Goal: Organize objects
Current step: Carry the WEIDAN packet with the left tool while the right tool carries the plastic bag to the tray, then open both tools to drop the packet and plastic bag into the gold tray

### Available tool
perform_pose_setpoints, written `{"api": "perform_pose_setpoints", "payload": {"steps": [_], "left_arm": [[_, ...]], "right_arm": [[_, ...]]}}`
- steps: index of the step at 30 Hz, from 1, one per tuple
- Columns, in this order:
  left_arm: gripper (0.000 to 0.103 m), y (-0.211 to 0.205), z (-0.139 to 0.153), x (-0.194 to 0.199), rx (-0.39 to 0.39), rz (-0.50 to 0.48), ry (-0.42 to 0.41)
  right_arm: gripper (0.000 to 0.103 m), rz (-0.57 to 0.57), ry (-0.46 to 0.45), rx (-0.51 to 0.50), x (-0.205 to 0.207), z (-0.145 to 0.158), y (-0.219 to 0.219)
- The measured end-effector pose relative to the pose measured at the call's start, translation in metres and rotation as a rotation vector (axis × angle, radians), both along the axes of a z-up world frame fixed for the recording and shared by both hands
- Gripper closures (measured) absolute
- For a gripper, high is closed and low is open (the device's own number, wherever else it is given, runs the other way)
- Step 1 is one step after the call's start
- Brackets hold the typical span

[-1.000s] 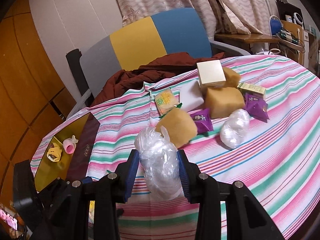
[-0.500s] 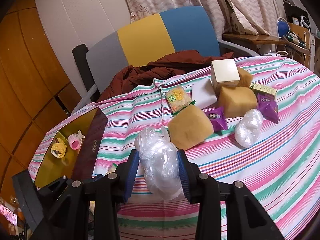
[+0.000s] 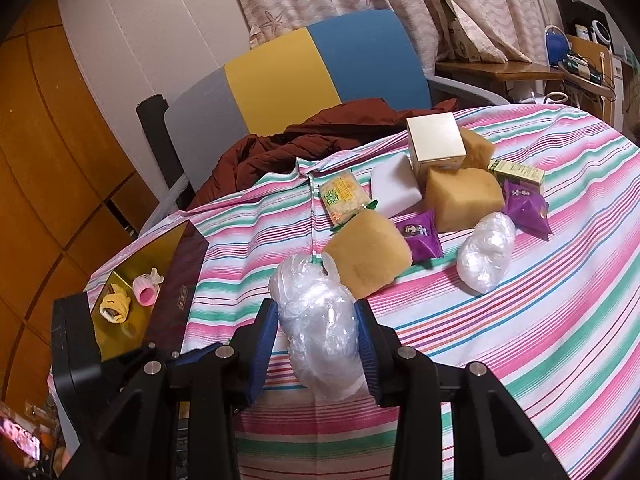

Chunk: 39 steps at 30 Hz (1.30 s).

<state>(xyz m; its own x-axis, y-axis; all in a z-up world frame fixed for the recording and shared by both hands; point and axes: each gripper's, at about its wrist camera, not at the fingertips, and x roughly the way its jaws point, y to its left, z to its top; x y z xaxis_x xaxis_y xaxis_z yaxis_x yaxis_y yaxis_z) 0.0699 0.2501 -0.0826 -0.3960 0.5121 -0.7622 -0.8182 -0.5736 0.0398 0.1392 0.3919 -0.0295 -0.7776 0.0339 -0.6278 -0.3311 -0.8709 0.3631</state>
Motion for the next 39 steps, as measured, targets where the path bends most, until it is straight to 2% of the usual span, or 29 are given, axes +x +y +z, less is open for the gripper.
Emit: {"api": "perform_pose_setpoints", "payload": {"steps": [4,8,14,17,24,31,35,39], "left_arm": [[0.057,-0.009,0.006,0.006,0.074,-0.006,-0.037],[0.057,-0.020,0.024,0.005,0.177,0.006,-0.088],[0.057,-0.050,0.055,-0.002,0.263,0.064,-0.085],[0.057,-0.071,0.066,-0.007,0.278,0.112,-0.068],[0.057,-0.144,0.071,-0.042,0.261,0.316,-0.042],[0.056,-0.211,0.059,-0.087,0.216,0.506,-0.075],[0.056,-0.237,0.046,-0.108,0.175,0.590,-0.089],[0.056,-0.256,0.034,-0.125,0.132,0.654,-0.097]], "right_arm": [[0.064,-0.004,0.003,0.003,0.001,0.000,0.002],[0.064,0.001,0.000,-0.009,0.001,-0.001,0.001],[0.064,0.060,0.007,-0.027,-0.009,0.004,-0.013],[0.064,0.120,0.017,-0.044,-0.020,0.010,-0.028],[0.064,0.346,0.029,-0.030,-0.066,0.031,-0.091],[0.064,0.546,-0.087,-0.037,-0.123,0.015,-0.174],[0.062,0.588,-0.147,-0.077,-0.148,-0.003,-0.209],[0.058,0.584,-0.193,-0.137,-0.167,-0.019,-0.226]]}}
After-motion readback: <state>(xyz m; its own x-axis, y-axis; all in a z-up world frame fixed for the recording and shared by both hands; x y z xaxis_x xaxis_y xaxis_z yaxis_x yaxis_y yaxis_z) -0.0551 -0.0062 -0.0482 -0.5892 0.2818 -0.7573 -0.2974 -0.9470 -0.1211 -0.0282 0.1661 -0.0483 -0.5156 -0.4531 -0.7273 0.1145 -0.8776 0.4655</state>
